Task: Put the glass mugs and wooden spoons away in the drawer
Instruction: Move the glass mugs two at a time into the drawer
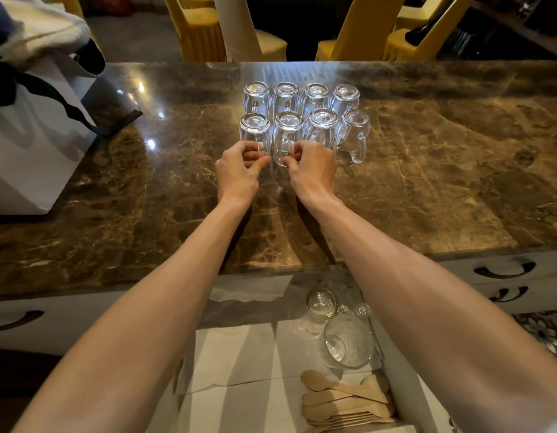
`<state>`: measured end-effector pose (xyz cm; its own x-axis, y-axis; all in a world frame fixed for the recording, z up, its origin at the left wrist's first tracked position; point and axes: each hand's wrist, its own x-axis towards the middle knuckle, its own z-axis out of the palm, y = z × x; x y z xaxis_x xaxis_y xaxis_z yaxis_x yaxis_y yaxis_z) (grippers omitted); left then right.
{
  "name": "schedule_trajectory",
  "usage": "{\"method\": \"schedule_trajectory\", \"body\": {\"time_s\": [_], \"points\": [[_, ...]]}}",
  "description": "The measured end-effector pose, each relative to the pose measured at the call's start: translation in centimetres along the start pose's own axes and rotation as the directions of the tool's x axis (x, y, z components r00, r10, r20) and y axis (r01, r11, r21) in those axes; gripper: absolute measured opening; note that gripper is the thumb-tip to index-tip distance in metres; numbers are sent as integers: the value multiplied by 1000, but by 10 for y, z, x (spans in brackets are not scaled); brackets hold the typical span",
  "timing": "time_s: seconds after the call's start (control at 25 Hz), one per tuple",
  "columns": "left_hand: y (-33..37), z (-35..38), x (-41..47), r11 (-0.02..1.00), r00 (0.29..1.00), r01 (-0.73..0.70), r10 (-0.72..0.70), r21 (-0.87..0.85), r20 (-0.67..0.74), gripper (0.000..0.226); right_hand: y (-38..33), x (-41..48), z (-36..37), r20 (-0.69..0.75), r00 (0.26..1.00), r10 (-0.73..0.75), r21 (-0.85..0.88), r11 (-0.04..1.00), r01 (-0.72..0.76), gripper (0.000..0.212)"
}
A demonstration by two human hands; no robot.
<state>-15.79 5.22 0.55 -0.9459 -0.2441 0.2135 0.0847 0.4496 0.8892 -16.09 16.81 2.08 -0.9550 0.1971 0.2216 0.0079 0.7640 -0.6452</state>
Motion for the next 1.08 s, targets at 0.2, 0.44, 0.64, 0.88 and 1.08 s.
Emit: {"method": "schedule_trajectory", "body": {"time_s": [0.2, 0.44, 0.64, 0.88, 1.08], "points": [[1, -6, -5, 1000, 1000, -18, 18, 7, 14, 23, 1, -6, -1, 13, 1000, -17, 17, 1000, 17, 15], [7, -13, -13, 999, 999, -45, 45, 2, 7, 25, -5, -10, -12, -4, 999, -44, 74, 996, 44, 14], [14, -23, -26, 996, 997, -77, 78, -43, 7, 24, -8, -16, -24, -2, 998, -66, 87, 994, 66, 14], [23, -42, -40, 992, 993, -113, 114, -61, 12, 29, -10, -34, -39, 4, 994, -113, 125, 986, 111, 15], [27, -57, -50, 985, 986, -163, 164, -60, 11, 34, -8, -51, -53, 15, 991, -133, 184, 975, 128, 12]]}}
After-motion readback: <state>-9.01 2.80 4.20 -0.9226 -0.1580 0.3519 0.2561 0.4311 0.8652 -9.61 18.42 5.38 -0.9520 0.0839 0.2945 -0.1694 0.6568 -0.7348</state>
